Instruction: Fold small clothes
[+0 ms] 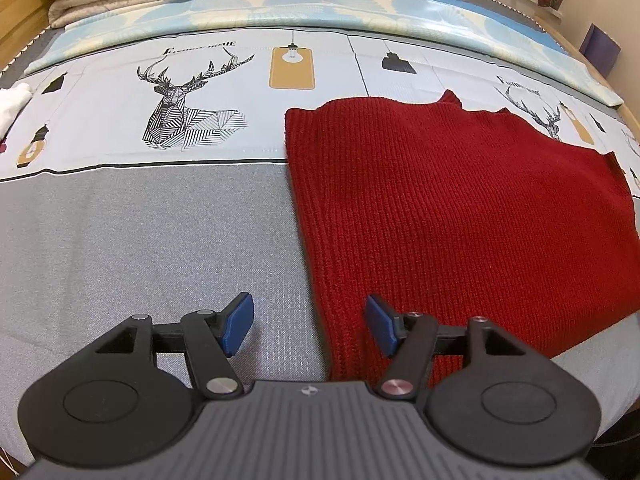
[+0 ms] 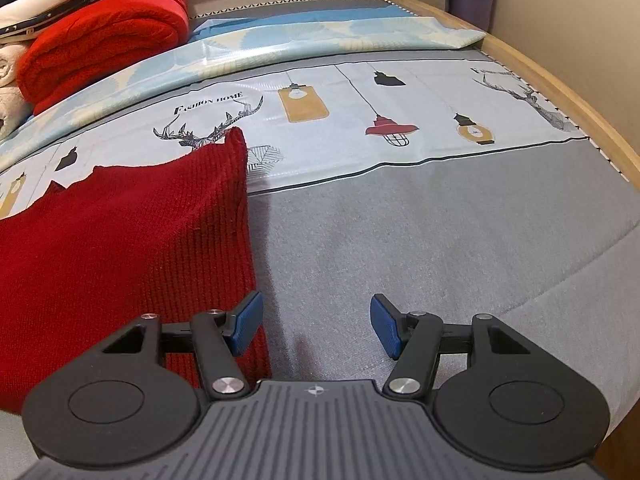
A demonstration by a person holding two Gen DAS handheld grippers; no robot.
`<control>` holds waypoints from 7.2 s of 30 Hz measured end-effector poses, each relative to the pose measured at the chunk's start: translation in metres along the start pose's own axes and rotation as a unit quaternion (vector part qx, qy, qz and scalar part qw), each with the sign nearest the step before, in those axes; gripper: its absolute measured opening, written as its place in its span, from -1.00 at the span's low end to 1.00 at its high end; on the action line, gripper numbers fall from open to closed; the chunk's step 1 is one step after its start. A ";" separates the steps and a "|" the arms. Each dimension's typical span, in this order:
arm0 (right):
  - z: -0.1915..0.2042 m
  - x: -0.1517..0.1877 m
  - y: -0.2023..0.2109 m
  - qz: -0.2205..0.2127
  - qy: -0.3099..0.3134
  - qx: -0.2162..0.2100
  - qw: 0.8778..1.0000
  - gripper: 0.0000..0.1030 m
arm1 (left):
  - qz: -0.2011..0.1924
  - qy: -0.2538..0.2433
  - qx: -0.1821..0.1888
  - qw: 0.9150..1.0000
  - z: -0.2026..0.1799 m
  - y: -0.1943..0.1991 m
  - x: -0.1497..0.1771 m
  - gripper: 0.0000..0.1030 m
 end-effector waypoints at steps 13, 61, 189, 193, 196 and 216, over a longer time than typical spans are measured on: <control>0.003 0.000 -0.001 -0.001 0.008 -0.002 1.000 0.20 | 0.001 -0.001 0.000 1.000 0.000 0.000 0.000 0.32; 0.285 0.024 0.095 -0.105 0.239 -0.257 0.930 -0.25 | -0.024 0.072 0.000 0.997 0.041 0.016 -0.006 0.32; 0.109 0.023 0.076 -0.054 -0.108 -0.202 0.972 -0.67 | 0.008 0.045 0.239 0.970 -0.135 0.045 -0.056 0.29; 0.085 0.011 0.103 -0.129 -0.185 -0.205 0.952 -0.69 | 0.009 0.040 0.238 0.970 -0.135 0.045 -0.056 0.29; 0.062 0.031 0.080 -0.062 -0.198 -0.134 0.969 -0.68 | 0.012 0.032 0.234 0.972 -0.137 0.043 -0.055 0.29; 0.009 0.091 0.014 0.069 -0.295 -0.108 0.947 0.46 | 0.068 0.043 0.230 0.970 -0.161 0.011 -0.037 0.51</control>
Point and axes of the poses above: each gripper's, at about its wrist camera, not at the fingertips, and y roughly against the way its jaws point, z to its left, x to its underside, the point moved 5 cm from there along -y, roughly the way its jaws point, and after that the axes turned 13 degrees about -z, right-handed, at the moved point
